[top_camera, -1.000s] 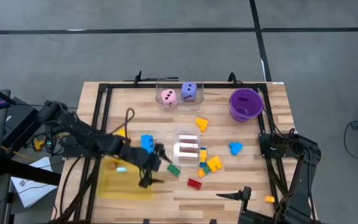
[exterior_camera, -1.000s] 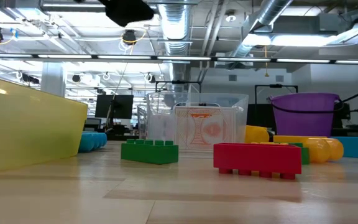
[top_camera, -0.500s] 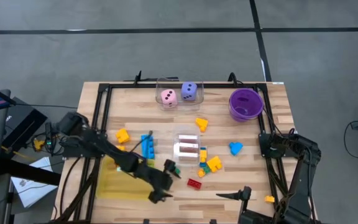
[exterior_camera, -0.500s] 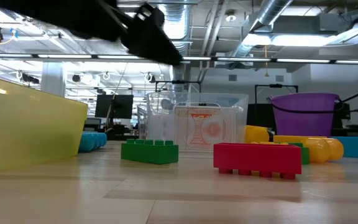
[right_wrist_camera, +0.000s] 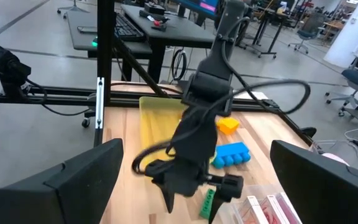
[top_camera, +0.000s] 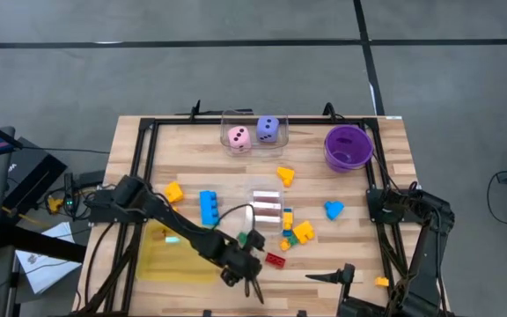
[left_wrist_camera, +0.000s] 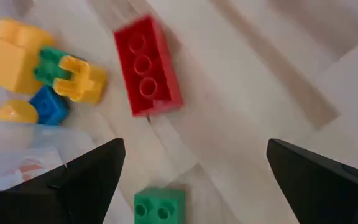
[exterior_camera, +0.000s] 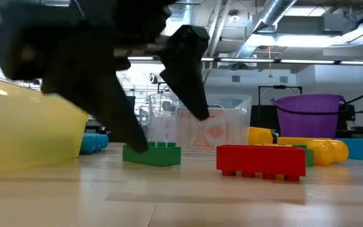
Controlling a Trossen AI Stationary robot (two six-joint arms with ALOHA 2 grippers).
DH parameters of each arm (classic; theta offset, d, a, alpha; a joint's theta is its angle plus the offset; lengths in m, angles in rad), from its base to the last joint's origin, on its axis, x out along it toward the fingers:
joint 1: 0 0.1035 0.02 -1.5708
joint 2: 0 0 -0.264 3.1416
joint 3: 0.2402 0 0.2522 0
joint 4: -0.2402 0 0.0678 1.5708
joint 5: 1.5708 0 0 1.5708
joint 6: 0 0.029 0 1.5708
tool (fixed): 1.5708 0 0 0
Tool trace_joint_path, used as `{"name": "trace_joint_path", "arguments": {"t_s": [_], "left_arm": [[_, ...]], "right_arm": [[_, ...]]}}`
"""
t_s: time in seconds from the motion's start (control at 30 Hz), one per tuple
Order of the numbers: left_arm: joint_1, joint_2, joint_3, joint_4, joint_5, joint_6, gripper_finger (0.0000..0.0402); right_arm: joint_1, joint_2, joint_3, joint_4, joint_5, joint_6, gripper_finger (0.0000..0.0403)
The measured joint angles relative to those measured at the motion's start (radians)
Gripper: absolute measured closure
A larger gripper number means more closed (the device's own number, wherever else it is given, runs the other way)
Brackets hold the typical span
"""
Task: Pick & Place Toys
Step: Put the green game piece into the yellow bin
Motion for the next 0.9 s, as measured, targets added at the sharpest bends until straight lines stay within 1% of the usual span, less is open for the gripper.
{"name": "trace_joint_path", "arguments": {"t_s": [0.2, 0.37, 0.43, 0.57, 0.63, 0.73, 0.9], "left_arm": [[-0.027, 0.072, 0.087, -0.165, -0.130, 0.079, 0.0014], [-0.024, 0.076, 0.112, -0.260, -0.150, 0.094, 0.0025], [-0.013, 0.076, 0.126, -0.273, -0.112, 0.091, 0.0035], [0.032, 0.076, 0.148, -0.306, 0.015, 0.023, 0.0048], [0.050, 0.076, 0.150, -0.307, 0.054, 0.017, 0.0053], [0.054, 0.076, 0.150, -0.309, 0.060, 0.018, 0.0060], [0.041, 0.076, 0.150, -0.320, 0.069, 0.006, 0.0061]], "right_arm": [[0.000, 0.000, 0.000, -0.003, -0.001, 0.001, 0.0003], [0.000, 0.000, 0.000, -0.007, -0.001, 0.003, 0.0003], [0.000, 0.000, 0.000, -0.008, -0.001, 0.003, 0.0003], [0.000, 0.000, 0.000, -0.008, -0.004, 0.003, 0.0003], [0.000, 0.000, 0.000, -0.008, -0.012, 0.003, 0.0003], [0.000, 0.000, 0.000, -0.008, -0.024, 0.003, 0.0003], [0.000, 0.000, 0.000, -0.011, -0.024, 0.003, 0.0003]]}}
